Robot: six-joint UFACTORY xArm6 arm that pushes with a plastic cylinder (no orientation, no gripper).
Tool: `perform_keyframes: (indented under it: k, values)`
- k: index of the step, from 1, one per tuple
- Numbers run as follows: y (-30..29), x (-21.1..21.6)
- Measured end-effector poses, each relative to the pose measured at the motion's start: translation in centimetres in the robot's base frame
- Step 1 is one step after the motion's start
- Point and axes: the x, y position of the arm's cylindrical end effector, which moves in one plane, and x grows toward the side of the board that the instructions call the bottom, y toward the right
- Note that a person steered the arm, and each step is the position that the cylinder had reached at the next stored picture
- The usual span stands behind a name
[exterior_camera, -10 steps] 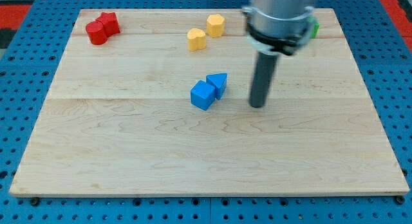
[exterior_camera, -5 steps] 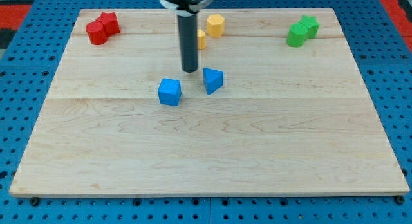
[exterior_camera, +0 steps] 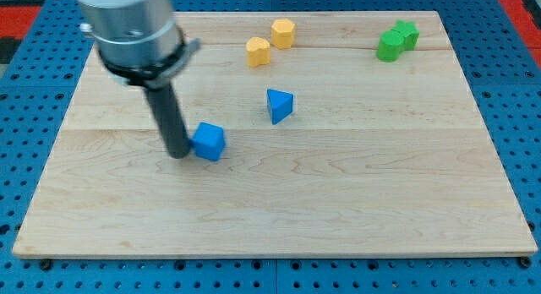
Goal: Move the blue cube below the blue triangle
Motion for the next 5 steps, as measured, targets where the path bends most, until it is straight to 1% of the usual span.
perform_keyframes:
  k: [1, 2, 3, 4, 5]
  values:
    - [6.5, 0.3]
    - [4.4, 0.2]
    - [-2.1, -0.4]
    - [0.4, -1.1]
    - [5.3, -2.0]
